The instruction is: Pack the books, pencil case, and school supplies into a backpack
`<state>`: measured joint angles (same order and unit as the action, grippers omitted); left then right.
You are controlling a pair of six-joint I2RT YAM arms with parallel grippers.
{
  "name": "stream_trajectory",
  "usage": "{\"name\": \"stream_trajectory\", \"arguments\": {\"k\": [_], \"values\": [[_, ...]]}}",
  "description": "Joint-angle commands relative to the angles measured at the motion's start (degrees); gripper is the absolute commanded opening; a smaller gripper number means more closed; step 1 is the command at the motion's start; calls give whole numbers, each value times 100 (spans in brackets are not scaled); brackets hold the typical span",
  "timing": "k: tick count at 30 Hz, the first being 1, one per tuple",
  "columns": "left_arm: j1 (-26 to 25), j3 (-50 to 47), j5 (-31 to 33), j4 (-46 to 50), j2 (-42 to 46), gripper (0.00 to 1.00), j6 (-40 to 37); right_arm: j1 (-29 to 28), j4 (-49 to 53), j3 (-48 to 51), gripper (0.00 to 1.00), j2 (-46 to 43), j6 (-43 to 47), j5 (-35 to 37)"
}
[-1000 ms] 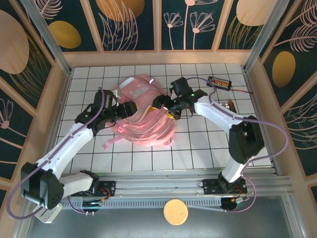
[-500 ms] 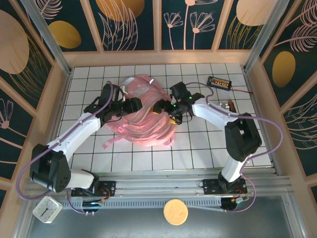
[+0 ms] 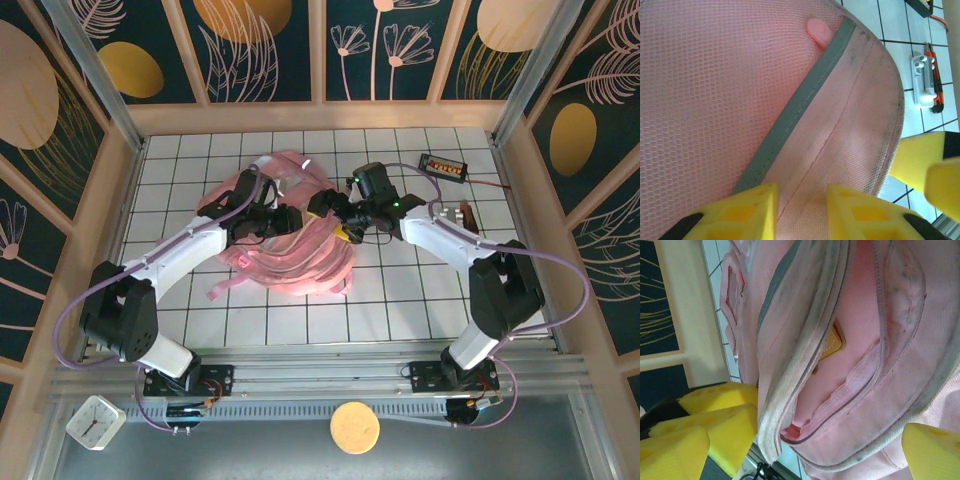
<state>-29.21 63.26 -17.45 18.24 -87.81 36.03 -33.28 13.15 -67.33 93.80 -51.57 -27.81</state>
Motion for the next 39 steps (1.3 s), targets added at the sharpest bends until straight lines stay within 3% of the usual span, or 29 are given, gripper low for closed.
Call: {"name": "stream_trajectory", "arguments": {"k": [1, 8, 17, 20, 29, 34, 37, 39], "values": [[3, 28, 121, 157, 54, 30, -79, 77, -74, -70, 99, 368, -226, -75], [96, 168, 706, 896, 815, 34, -274, 67, 430, -280, 92, 824, -90, 175], [450, -1192, 1171, 1197, 1892, 37, -573, -3, 250, -246, 51, 937, -114, 241], [550, -1648, 1020, 954, 2145, 37, -492, -1, 136, -308, 44, 989, -151, 267], [997, -2080, 841, 601, 2302, 48, -906, -12, 407, -571, 45, 878, -82, 282], [1034, -1939, 259, 299, 2063, 48, -1894, -17, 389, -534, 45, 901, -116, 181], [1036, -1812, 2, 520, 1927, 59, -2748, -21, 393, -568, 45, 877, -80, 163], [1035, -1640, 10, 689, 1937, 65, -3128, -21, 428, -637, 54, 800, 39, 173]]}}
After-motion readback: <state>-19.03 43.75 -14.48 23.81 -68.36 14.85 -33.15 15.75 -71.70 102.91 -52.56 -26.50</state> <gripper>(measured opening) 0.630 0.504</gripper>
